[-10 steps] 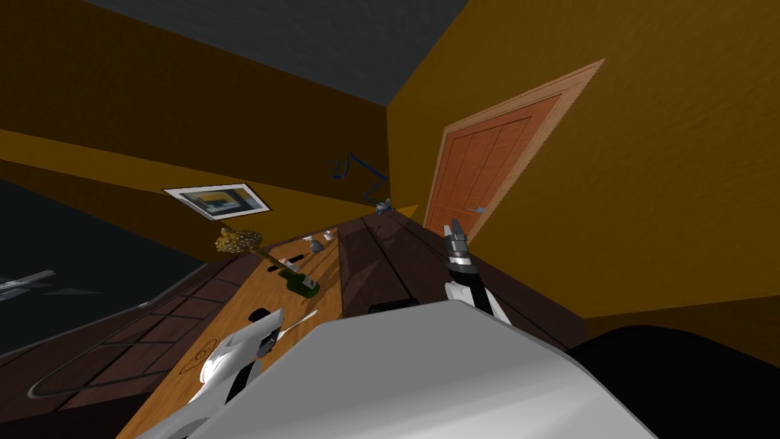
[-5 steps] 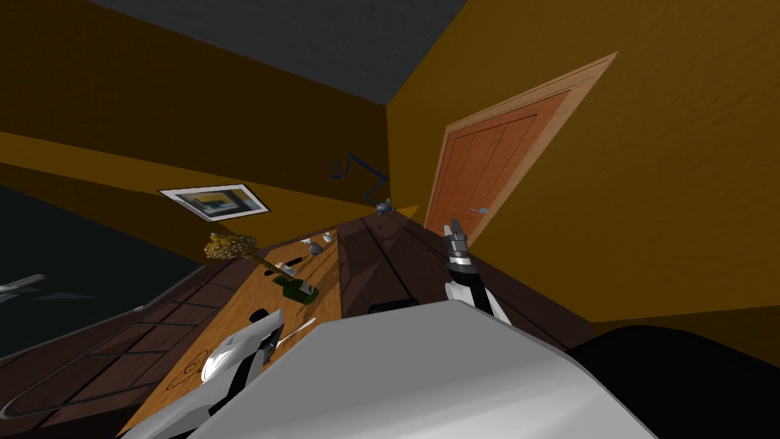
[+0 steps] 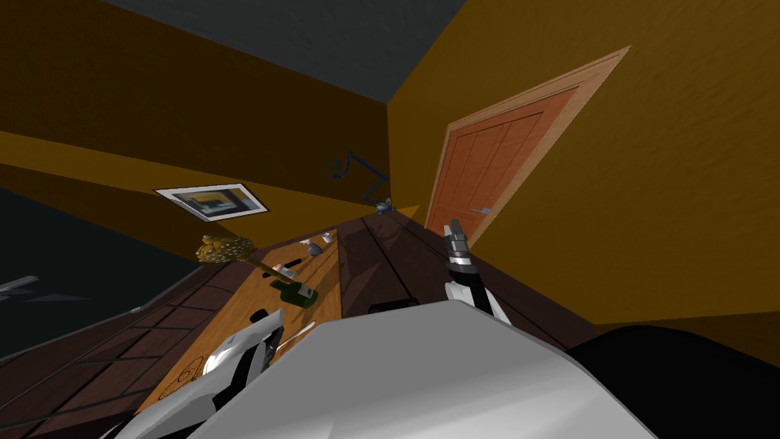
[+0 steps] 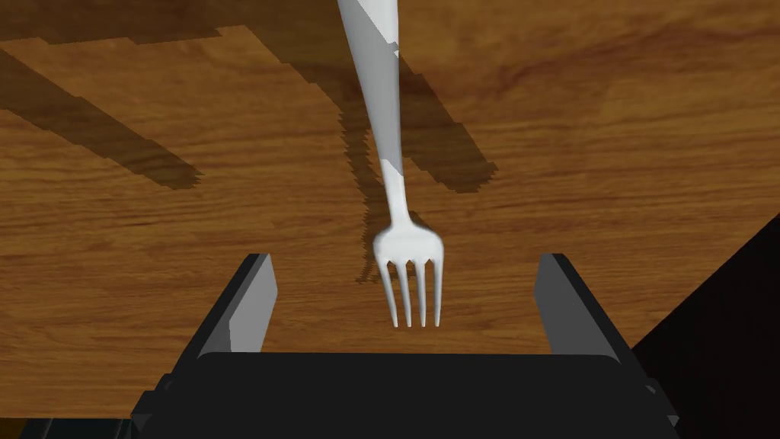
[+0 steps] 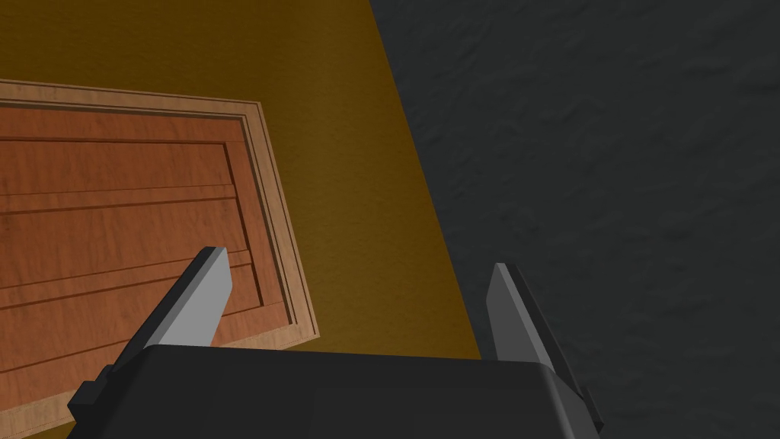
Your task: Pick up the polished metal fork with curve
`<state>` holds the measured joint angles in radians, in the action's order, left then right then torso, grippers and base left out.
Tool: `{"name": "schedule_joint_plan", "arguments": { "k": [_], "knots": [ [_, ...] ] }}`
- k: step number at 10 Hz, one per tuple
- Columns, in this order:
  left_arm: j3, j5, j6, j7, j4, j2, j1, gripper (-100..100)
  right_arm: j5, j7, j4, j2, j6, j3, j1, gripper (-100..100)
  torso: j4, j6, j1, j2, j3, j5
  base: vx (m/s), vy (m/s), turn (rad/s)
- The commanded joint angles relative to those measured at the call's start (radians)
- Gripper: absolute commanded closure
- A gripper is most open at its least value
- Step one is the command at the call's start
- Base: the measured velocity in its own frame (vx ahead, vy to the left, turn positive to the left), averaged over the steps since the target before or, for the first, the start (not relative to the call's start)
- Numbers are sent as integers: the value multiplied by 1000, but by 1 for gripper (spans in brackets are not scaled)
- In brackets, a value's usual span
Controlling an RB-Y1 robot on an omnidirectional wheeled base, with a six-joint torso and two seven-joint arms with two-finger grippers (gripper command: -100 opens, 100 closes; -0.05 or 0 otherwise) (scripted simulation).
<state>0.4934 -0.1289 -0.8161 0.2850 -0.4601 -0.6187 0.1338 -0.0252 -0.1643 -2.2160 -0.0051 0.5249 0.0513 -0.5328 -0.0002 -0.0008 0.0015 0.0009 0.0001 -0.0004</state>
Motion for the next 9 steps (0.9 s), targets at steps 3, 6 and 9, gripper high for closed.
{"name": "schedule_joint_plan", "arguments": {
  "k": [3,6,9],
  "knots": [
    [-14,5,31,-15,17,16,-6,-100,0,0,0,0,0,0,0,0,0,0,-1,1,1,0,10,14,7],
    [-24,8,54,-26,28,27,-11,-100,0,0,0,0,0,0,0,0,0,0,0,1,0,0,20,26,8],
    [-29,9,62,-31,32,34,-15,-100,0,0,0,0,0,0,0,0,0,0,-2,1,1,0,5,-2,13]
  ]
}}
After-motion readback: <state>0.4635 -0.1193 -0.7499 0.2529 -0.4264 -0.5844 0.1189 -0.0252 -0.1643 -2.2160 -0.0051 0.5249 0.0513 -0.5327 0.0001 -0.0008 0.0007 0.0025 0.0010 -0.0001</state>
